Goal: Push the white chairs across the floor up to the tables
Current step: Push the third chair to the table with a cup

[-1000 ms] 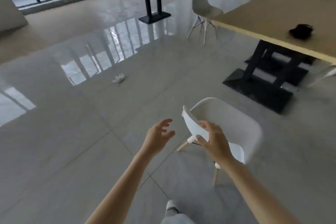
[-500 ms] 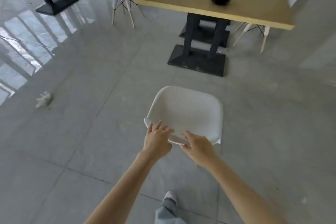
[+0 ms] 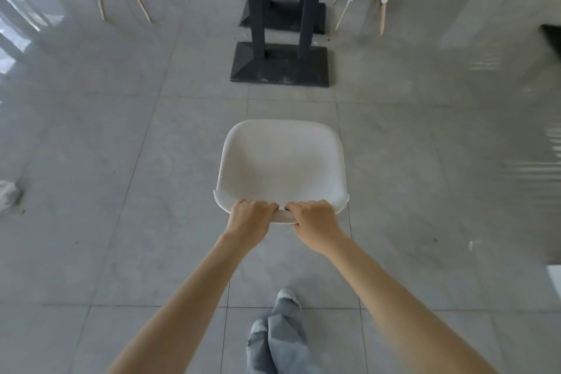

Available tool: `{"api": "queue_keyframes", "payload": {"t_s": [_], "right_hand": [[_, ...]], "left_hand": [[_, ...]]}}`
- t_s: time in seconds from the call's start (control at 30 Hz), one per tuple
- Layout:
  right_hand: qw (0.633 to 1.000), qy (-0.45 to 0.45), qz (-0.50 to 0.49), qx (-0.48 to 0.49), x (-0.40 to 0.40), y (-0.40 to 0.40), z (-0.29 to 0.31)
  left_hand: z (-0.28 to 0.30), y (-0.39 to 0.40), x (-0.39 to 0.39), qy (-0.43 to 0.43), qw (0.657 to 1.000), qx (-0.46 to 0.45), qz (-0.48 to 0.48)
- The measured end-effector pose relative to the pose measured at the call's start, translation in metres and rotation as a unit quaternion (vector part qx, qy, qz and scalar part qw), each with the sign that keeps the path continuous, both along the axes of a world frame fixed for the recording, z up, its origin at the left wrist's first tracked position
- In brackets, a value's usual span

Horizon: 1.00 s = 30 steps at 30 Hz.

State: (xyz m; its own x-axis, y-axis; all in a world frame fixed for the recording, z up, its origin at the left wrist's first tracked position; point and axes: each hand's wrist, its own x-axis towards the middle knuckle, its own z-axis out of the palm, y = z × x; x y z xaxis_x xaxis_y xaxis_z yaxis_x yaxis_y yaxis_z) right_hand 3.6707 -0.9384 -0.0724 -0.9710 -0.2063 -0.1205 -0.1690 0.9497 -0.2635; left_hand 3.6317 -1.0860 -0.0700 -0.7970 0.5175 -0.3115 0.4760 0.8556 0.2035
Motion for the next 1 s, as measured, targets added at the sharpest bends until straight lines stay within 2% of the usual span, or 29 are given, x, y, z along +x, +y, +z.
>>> {"api": "queue_keyframes", "payload": {"t_s": [0.2, 0.33, 0.63, 1.0], "right_hand": [[0.999, 0.007, -0.016, 0.040, -0.001, -0.006, -0.004], [0.995, 0.017, -0.048, 0.087, -0.002, -0.011, -0.004], [0.994, 0.019, -0.052, 0.090, -0.008, -0.011, -0.008], [0.992, 0.035, -0.035, 0.117, -0.020, -0.005, -0.013]], "left_hand": [[-0.012, -0.007, -0.002, 0.060, 0.996, 0.044, -0.049], [-0.010, -0.005, -0.006, 0.037, 0.998, -0.002, -0.049], [-0.006, -0.001, -0.012, 0.046, 0.996, -0.057, -0.055], [-0.012, 0.000, -0.023, 0.053, 0.995, -0.051, -0.064]]}}
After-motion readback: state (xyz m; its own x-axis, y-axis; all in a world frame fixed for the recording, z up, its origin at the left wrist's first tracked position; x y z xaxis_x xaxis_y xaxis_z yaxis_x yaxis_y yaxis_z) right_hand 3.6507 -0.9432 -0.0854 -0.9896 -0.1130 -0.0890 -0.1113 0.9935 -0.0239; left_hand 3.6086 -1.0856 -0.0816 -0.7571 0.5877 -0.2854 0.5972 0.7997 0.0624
